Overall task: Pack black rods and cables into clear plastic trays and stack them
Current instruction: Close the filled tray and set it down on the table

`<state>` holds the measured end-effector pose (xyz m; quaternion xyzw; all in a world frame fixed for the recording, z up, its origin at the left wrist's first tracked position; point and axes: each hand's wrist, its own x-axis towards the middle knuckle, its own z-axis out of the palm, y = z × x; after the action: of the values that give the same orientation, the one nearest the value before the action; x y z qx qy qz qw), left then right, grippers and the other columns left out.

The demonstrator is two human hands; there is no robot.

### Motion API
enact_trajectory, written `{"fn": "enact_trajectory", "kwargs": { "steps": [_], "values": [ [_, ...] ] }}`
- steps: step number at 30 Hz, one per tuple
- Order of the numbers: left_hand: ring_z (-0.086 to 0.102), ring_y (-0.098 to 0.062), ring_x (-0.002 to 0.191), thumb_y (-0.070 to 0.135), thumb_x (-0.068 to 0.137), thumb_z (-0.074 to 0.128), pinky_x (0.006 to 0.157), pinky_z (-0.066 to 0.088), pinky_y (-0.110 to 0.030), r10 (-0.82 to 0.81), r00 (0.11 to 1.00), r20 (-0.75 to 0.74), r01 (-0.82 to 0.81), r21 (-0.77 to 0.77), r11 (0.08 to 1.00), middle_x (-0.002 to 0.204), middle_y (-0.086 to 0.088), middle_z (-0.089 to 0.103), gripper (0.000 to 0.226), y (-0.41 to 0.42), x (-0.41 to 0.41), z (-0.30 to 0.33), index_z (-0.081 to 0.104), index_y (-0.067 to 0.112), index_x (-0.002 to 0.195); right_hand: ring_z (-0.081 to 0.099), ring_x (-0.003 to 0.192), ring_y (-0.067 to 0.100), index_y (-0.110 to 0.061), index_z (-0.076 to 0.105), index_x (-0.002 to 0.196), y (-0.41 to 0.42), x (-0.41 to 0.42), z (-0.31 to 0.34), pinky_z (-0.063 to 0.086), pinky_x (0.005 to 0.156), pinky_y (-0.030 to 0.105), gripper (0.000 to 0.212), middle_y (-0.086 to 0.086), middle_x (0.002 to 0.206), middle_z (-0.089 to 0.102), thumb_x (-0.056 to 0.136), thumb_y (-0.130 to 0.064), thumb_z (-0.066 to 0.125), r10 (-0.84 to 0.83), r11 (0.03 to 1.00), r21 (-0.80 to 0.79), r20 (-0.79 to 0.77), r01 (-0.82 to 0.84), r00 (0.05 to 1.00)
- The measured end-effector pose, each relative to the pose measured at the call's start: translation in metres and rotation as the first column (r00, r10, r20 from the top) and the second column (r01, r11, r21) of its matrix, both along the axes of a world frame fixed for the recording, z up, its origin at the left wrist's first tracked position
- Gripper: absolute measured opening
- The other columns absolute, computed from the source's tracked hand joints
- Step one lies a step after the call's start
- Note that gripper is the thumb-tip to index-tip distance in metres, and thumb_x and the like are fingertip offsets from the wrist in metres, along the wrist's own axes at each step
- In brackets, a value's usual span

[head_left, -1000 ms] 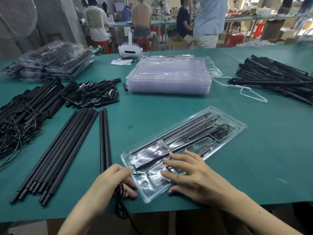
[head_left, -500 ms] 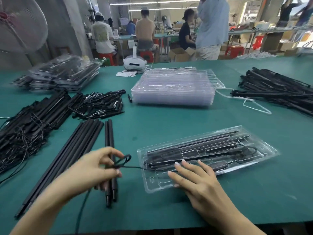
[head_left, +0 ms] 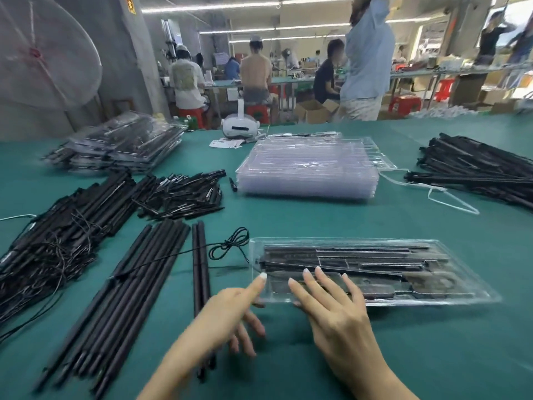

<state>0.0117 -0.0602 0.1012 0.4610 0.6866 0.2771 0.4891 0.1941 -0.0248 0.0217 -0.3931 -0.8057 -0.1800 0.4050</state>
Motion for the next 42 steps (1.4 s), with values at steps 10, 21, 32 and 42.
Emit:
{"fn": "enact_trajectory", "kwargs": {
  "steps": [10,21,32,42],
  "values": [
    [0.064,-0.019,0.057,0.006,0.094,0.053,0.053,0.054,-0.022,0.214,0.907,0.363,-0.246,0.046,0.968,0.072,-0.012,0.06,0.015,0.017,0.006,-0.018,0.064,-0.004,0.094,0.066,0.107,0.022,-0.022,0.074,0.108,-0.006,-0.002,0.0,0.045,0.093,0.05,0.034,0.001,0.113,0.07,0.086,-0.025,0.049,0.034,0.999,-0.032,-0.006,-0.034,0.999],
    [0.06,-0.015,0.051,-0.013,0.085,0.056,0.049,0.055,-0.025,0.28,0.914,0.293,-0.288,-0.015,0.957,0.061,-0.011,0.06,0.015,0.028,0.001,-0.032,0.062,-0.005,0.074,0.068,0.1,0.017,-0.027,0.076,0.101,-0.012,0.0,0.007,0.053,0.085,0.051,0.026,-0.004,0.104,0.073,0.085,-0.036,0.056,0.021,0.991,-0.137,0.054,-0.014,0.998],
    [0.058,-0.019,0.055,-0.015,0.082,0.048,0.062,0.058,-0.035,0.308,0.933,0.187,-0.318,0.031,0.947,0.064,-0.009,0.058,0.024,0.04,0.008,-0.036,0.058,0.004,0.071,0.069,0.099,0.025,-0.021,0.076,0.098,-0.011,0.001,0.006,0.052,0.082,0.054,0.03,0.002,0.104,0.073,0.069,-0.023,0.084,0.022,0.991,-0.134,0.044,-0.016,0.999],
    [0.065,-0.017,0.055,-0.01,0.084,0.048,0.051,0.055,-0.023,0.203,0.918,0.341,-0.185,-0.085,0.979,0.076,-0.015,0.063,0.016,0.03,-0.011,-0.023,0.063,-0.005,0.087,0.069,0.097,0.018,-0.026,0.076,0.098,-0.012,-0.001,0.008,0.051,0.084,0.046,0.024,-0.003,0.102,0.073,0.078,-0.032,0.064,0.089,0.985,-0.147,-0.011,-0.089,0.996]
  ]
}}
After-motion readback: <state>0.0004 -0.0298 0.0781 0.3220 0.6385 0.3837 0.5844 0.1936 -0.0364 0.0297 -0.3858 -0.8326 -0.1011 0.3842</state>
